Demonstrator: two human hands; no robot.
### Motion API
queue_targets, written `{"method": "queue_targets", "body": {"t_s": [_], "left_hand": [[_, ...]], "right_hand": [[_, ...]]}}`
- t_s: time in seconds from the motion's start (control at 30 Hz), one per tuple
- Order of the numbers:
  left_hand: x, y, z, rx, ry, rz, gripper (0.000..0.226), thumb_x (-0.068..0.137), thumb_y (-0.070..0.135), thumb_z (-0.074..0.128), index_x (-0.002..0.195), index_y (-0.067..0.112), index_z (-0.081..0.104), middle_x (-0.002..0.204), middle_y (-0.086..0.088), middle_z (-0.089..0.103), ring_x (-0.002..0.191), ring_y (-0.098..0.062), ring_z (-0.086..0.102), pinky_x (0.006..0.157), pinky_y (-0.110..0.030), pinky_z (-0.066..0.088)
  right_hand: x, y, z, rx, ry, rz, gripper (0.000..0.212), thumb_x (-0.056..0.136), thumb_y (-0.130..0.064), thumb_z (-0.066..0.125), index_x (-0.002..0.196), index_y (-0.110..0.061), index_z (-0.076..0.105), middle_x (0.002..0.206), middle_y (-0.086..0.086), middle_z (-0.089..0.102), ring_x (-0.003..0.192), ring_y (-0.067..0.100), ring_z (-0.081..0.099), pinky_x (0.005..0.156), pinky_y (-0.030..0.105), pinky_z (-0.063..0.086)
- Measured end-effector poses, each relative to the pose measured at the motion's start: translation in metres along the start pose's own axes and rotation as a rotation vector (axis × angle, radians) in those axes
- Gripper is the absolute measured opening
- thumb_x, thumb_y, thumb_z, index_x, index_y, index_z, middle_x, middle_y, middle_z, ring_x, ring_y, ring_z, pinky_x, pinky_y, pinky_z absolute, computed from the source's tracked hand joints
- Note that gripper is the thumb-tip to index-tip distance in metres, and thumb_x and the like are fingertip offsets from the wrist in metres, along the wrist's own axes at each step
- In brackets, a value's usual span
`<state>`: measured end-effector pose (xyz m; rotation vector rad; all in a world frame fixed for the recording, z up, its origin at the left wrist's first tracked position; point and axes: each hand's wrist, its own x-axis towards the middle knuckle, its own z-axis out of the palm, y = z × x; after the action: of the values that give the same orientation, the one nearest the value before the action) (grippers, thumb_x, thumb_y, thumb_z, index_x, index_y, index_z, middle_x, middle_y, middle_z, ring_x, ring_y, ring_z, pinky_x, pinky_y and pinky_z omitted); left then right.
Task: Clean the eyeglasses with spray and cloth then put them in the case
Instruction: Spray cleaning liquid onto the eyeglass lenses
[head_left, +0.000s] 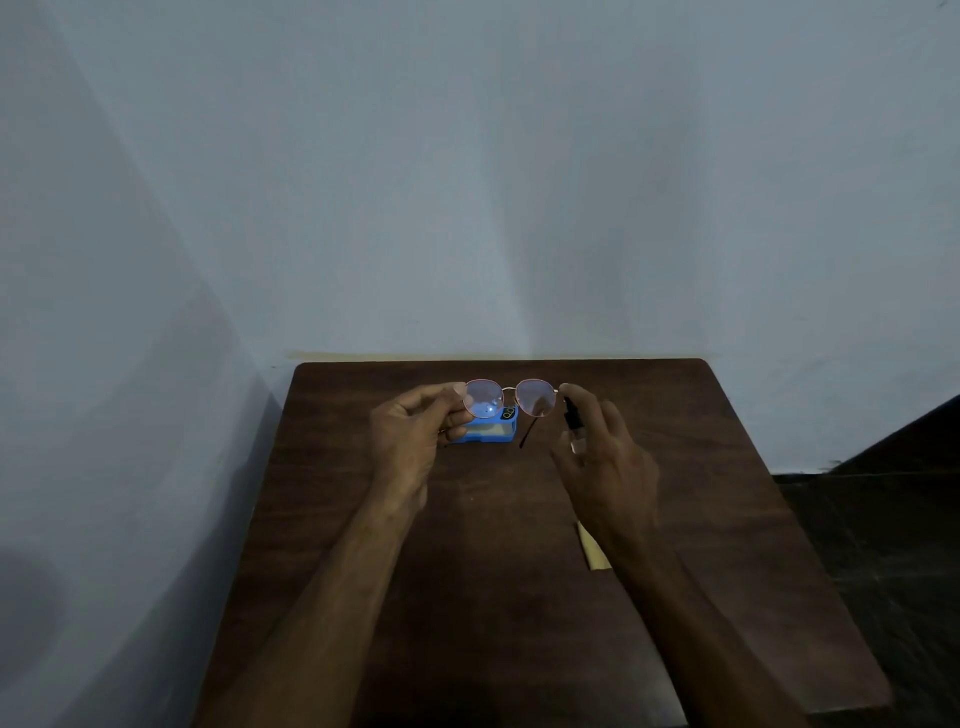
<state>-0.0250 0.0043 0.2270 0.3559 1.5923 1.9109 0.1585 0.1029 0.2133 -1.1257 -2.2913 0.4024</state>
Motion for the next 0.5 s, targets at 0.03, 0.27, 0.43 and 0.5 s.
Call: {"method": "queue_targets", "body": {"t_s": [0.03,0.27,0.43,0.5], "left_hand": [[0.0001,0.0,0.0004,-0.007,-0.002,-0.002,0.01,0.094,0.01,0.074,0.102,0.01,0.081,0.091,-0.012,0.081,0.076,-0.014,0.076,0.065,-0.023,0.063],[0.0006,-0.0018,0.0009,-0.009,0.0,-0.009,0.01,0.095,0.009,0.074,0.102,0.01,0.081,0.091,-0.014,0.081,0.076,-0.015,0.076,0.065,-0.023,0.063],[0.0004,-0.001,0.0008,-0.012,0.004,-0.014,0.01,0.094,0.008,0.074,0.096,0.014,0.081,0.09,-0.014,0.081,0.075,-0.014,0.076,0.064,-0.023,0.063],[0.0007,-0.0003,-0.0001,-0.011,0.004,-0.015,0.01,0.094,0.008,0.074,0.097,0.015,0.081,0.09,-0.012,0.081,0.075,-0.013,0.076,0.065,-0.023,0.063]], "right_hand": [[0.0002,0.0004,0.0004,0.018,0.0,0.001,0.055,0.097,-0.027,0.068,0.145,-0.034,0.043,0.124,-0.005,0.06,0.077,0.011,0.065,0.055,0.024,0.047],[0.0005,-0.0035,0.0012,0.032,0.016,-0.004,0.05,0.098,-0.037,0.063,0.144,-0.032,0.045,0.121,-0.004,0.061,0.077,0.013,0.065,0.056,0.03,0.054],[0.0011,0.0014,0.0068,0.002,-0.019,-0.014,0.049,0.097,-0.036,0.062,0.143,-0.031,0.046,0.123,-0.004,0.06,0.077,0.008,0.059,0.055,0.02,0.042],[0.0022,0.003,0.0094,0.011,-0.001,0.018,0.054,0.097,-0.026,0.065,0.145,-0.031,0.043,0.124,-0.003,0.059,0.074,0.009,0.058,0.053,0.021,0.04]]}}
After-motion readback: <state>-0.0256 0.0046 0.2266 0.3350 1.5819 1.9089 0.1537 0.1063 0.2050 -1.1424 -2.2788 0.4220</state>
